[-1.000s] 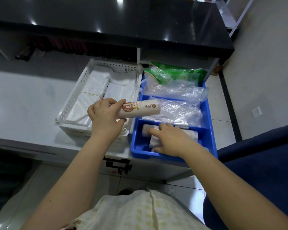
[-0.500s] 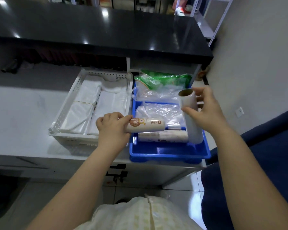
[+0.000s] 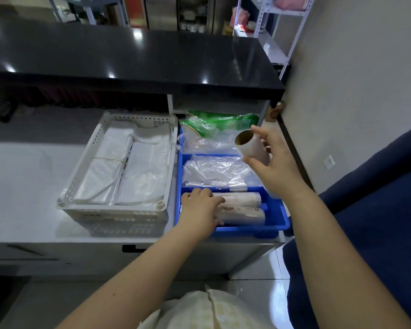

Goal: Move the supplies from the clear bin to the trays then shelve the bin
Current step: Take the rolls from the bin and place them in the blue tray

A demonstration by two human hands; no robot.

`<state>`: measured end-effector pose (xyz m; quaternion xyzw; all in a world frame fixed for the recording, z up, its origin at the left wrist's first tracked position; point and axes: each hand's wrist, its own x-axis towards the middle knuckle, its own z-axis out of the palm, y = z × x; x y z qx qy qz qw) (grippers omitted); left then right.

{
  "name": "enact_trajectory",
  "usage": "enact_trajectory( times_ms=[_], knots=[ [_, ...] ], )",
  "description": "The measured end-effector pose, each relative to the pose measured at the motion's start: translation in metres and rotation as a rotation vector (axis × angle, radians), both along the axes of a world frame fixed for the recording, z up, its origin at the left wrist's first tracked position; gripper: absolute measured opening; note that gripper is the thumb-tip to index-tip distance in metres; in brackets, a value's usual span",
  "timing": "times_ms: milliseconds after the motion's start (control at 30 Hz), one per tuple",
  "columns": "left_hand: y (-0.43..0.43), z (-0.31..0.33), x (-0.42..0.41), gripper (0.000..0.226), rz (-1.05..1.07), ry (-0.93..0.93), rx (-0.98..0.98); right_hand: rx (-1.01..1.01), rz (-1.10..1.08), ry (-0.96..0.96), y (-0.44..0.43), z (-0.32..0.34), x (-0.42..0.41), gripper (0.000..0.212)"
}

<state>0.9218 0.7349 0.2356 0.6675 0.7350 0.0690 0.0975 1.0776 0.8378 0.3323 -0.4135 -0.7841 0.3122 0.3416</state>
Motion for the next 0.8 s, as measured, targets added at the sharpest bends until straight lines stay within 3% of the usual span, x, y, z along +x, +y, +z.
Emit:
enact_trajectory(
  times_ms=[233,467,667,800],
  knots=[
    [-0.009,0.029,-0.060,0.053,0.236,-0.056,0.159,-0.022,0.186,-0.171,-0.016,-0.021,-0.027,0.066],
    [-0.023,0.049,-0.111,0.043,0.466,-0.106,0.252,0.184,0.467,-0.665,-0.049,-0.080,-0.069,0.063],
    [-0.028,0.037,-0.109,0.042,0.468,-0.105,0.193,0.042,0.481,-0.525,-0.047,-0.090,-0.066,0.059],
    [-0.037,0.035,-0.114,0.041,0.515,-0.110,0.191,0.091,0.485,-0.456,-0.040,-0.075,-0.093,0.050]
  ],
)
